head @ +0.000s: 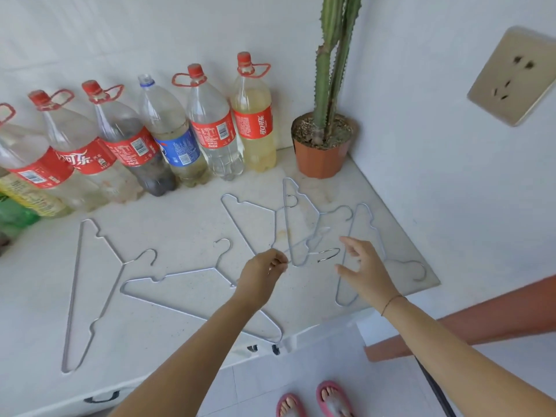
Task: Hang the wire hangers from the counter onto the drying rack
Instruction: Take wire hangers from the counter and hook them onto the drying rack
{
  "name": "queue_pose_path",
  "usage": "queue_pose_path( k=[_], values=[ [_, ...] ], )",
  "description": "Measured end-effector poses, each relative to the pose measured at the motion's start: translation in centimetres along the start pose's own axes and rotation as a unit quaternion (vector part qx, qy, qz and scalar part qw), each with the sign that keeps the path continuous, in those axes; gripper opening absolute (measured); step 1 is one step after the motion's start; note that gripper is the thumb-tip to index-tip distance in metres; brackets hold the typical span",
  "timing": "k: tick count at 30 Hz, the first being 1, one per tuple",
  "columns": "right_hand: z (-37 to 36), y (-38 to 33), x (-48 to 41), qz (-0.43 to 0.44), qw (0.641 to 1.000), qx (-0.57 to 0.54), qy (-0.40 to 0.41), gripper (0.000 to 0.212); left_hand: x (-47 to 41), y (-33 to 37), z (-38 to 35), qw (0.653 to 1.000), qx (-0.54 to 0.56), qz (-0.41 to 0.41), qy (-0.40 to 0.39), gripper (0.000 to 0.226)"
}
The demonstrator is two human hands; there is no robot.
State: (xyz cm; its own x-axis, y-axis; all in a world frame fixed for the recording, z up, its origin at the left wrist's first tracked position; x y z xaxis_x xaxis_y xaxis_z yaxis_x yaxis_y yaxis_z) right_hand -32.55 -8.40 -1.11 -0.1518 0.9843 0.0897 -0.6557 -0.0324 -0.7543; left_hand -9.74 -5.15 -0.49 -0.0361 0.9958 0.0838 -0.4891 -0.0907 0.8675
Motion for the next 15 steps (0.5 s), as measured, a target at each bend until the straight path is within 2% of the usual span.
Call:
queue_pose_path(
  k=[1, 3, 6, 7, 9, 13, 15],
  values=[
    [0.3, -0.9, -0.5, 0.036, 0.999, 0.026, -0.005, 0.054, -0.1, 0.7, 0.4, 1.0, 0.012, -0.012, -0.001, 0.011],
    [1.0, -2.7, -1.2, 0.086, 0.995, 0.049, -0.022, 0.048, -0.2, 2.0, 1.1, 0.999, 0.032, -0.027, -0.003, 0.013],
    [1.7, -4.7, -1.2, 0.095, 0.993, 0.026, -0.061, 0.013, -0.5, 3.9, 1.3, 0.997, 0.057, -0.05, -0.01, 0.013],
    [1.8, -5.0, -0.9, 0.087, 0.993, 0.008, -0.076, 0.008, -0.6, 4.4, 1.1, 0.997, 0.056, -0.058, -0.014, 0.011],
    [2.0, -4.9, 0.0, 0.059, 0.994, -0.038, -0.078, 0.018, -0.9, 5.0, 0.2, 0.996, 0.031, -0.077, -0.01, 0.006],
    [3.2, -1.7, 1.6, -0.037, 0.994, -0.098, 0.039, 0.022, -1.7, 4.9, -3.8, 0.993, -0.028, -0.102, 0.054, 0.032],
    [4.4, 0.2, 2.1, -0.088, 0.985, -0.116, 0.092, 0.024, -1.7, 5.0, -6.6, 0.995, -0.024, -0.09, 0.032, 0.032]
  ],
)
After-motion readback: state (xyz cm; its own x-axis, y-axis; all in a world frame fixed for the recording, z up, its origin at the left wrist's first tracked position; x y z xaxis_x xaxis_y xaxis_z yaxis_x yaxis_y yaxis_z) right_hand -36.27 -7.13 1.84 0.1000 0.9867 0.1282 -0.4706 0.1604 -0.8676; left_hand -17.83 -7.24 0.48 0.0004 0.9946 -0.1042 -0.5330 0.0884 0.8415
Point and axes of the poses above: each hand's wrist, its own x-axis away from the middle knuckle, its own z-axis out of the back of the hand, y = z × x, the point moved 1 cm from there along -x, towards the middle knuckle, and after that the axes turned 9 degrees about x, right-handed, at the moved point
